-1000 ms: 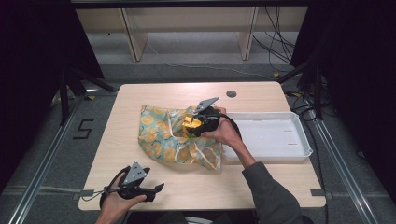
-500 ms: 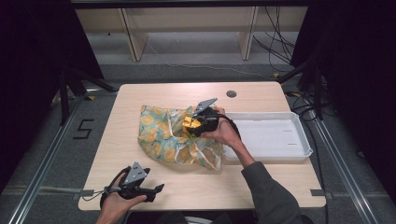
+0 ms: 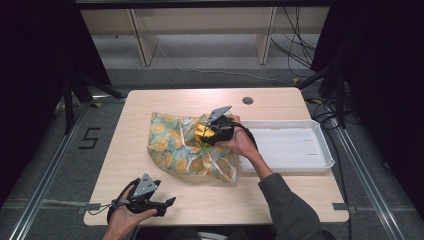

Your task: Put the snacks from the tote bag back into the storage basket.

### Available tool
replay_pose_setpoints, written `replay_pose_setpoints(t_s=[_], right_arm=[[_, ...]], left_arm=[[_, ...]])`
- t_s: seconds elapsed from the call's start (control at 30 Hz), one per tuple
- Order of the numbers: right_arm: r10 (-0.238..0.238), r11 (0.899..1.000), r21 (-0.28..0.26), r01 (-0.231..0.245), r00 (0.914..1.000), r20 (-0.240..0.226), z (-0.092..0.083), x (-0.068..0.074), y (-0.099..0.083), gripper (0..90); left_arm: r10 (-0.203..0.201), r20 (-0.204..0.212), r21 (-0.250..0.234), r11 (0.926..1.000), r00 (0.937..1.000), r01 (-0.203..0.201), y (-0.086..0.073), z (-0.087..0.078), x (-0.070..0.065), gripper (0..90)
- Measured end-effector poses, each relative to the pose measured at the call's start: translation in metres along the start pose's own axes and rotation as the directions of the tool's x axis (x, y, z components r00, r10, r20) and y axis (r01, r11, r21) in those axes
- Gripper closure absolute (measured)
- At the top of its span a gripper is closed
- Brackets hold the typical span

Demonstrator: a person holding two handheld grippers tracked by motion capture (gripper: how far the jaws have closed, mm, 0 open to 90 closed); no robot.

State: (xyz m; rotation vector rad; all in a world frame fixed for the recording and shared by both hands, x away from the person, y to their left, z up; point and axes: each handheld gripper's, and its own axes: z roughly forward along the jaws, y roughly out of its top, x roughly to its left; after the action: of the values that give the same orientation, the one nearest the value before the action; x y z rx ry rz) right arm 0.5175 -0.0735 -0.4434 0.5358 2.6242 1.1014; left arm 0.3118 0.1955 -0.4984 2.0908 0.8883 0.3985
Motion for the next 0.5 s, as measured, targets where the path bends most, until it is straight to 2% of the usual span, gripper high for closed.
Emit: replay_pose_setpoints(t_s=[0.07, 0.13, 0.17, 0.23, 0.47, 0.5], right_arm=[[-0.011, 1.000, 0.001, 0.011, 0.9999, 0.002, -0.0003, 0.0003, 0.0004, 50.2], [-0.018, 1.000, 0.003, 0.018, 0.9998, -0.004, -0.0007, 0.0007, 0.0007, 50.5], [-0.019, 1.000, 0.004, 0.019, 0.9998, 0.001, -0.0008, 0.0018, 0.0014, 50.6], [-0.020, 1.000, 0.007, 0.020, 0.9998, -0.003, -0.0009, 0.0018, 0.0019, 50.6], [0.001, 1.000, -0.008, -0.001, 0.9995, -0.032, -0.0027, 0.0007, 0.0024, 50.9], [0.003, 1.000, 0.001, -0.003, 0.9997, -0.023, -0.0045, 0.0017, 0.0030, 50.9]], left_arm=[[0.011, -0.011, 0.004, 0.9999, 0.9999, -0.011, -0.0001, 0.0001, 0.0010, 20.7], [0.002, -0.001, 0.002, 1.0000, 1.0000, -0.002, 0.0001, -0.0004, 0.0005, 20.7], [0.026, -0.004, 0.004, 0.9997, 0.9997, -0.026, 0.0005, -0.0013, 0.0019, 20.7], [0.019, -0.005, -0.004, 0.9998, 0.9998, -0.019, 0.0002, -0.0008, 0.0013, 20.7], [0.021, -0.012, 0.005, 0.9998, 0.9997, -0.021, 0.0004, -0.0010, 0.0024, 20.7], [0.024, -0.017, 0.005, 0.9997, 0.9996, -0.024, 0.0004, -0.0012, 0.0031, 20.7]])
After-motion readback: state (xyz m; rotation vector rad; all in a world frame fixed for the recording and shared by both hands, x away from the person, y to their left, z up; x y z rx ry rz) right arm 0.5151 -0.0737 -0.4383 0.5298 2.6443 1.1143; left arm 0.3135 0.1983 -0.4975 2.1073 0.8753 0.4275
